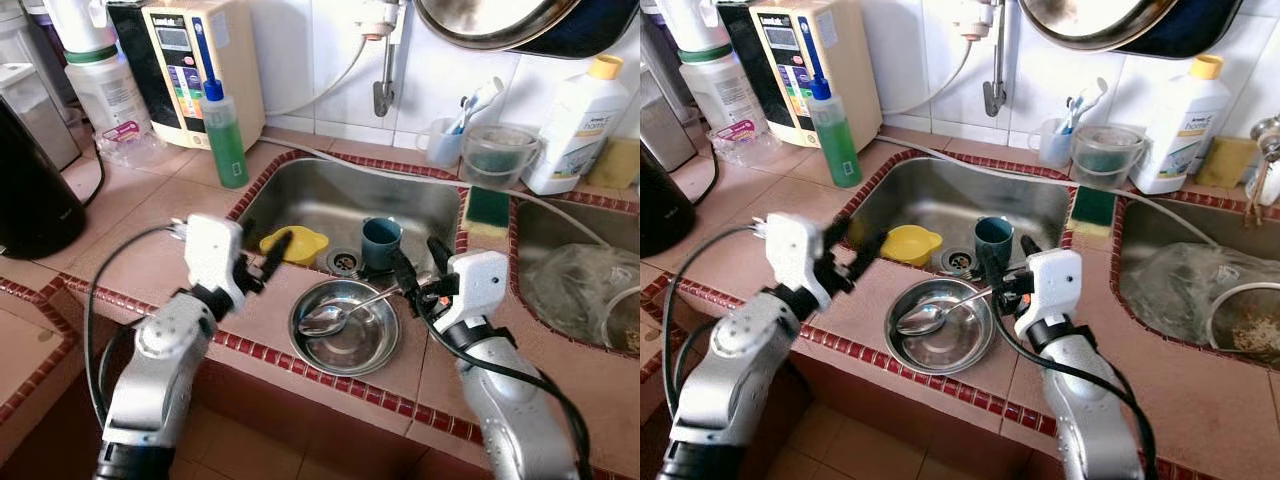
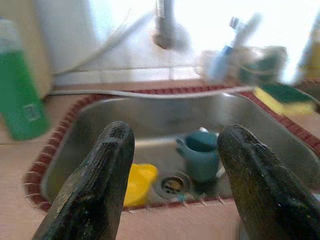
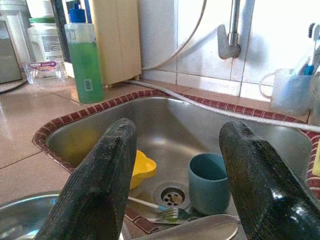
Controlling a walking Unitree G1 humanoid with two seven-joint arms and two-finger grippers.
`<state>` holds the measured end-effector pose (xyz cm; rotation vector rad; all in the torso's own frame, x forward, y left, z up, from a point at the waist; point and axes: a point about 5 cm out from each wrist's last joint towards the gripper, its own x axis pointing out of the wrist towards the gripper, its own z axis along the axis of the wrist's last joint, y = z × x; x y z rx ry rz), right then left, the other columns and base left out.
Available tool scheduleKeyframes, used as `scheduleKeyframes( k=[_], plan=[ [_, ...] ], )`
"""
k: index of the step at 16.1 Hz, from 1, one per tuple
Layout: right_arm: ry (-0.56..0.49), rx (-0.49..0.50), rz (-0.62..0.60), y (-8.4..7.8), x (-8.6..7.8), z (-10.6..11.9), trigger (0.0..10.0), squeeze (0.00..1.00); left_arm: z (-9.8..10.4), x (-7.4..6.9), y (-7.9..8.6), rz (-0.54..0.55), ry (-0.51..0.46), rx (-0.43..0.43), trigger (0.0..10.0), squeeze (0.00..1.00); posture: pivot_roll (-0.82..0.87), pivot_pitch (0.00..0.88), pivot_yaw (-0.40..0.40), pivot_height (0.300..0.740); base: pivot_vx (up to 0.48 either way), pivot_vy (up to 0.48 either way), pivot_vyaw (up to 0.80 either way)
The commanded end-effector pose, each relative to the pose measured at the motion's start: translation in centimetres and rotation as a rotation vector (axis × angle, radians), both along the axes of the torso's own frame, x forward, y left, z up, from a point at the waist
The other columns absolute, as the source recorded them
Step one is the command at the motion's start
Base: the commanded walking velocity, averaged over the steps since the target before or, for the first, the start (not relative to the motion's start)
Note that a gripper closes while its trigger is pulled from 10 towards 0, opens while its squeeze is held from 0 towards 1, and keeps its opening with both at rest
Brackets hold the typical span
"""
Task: Kitchen organization
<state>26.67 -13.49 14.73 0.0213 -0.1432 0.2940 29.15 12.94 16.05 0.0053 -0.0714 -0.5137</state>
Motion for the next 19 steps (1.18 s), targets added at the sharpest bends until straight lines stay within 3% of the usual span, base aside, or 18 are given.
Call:
scheduleKeyframes(
  k=[1, 3, 12, 13, 19],
  plan=[
    [0.031, 0.016, -0.024, -0.4, -0.1, -0.7, 10.0, 0.0, 0.1, -0.4, -0.1, -0.028, -0.018, 0.047, 10.0, 0.0, -0.25, 0.0, 0.066, 0.74, 0.0, 0.0, 0.0],
    [0.072, 0.059, -0.067, -0.7, -0.3, -1.6, 10.0, 0.0, -0.5, -1.0, -0.6, -0.086, -0.015, 0.115, 10.0, 0.0, -0.25, 0.0, 0.07, 0.74, 0.0, 0.0, 0.0],
    [0.152, 0.058, -0.122, -1.2, -1.3, -4.0, 10.0, 0.0, 0.1, -2.3, -2.7, -0.244, -0.064, 0.16, 10.0, 0.0, -0.26, 0.0, 0.077, 0.74, 0.0, 0.0, 0.0],
    [0.174, 0.145, -0.093, -1.2, -1.2, -4.2, 10.0, 0.0, 0.1, -2.3, -2.9, -0.248, -0.068, 0.165, 10.0, 0.0, -0.26, 0.0, 0.076, 0.74, 0.0, 0.0, 0.0],
    [0.21, 0.347, -0.094, -1.7, -0.6, -4.0, 10.0, 0.0, 0.4, -2.6, -3.3, -0.27, -0.069, 0.161, 10.0, 0.0, -0.25, 0.0, 0.075, 0.74, 0.0, 0.0, 0.0]
  ],
)
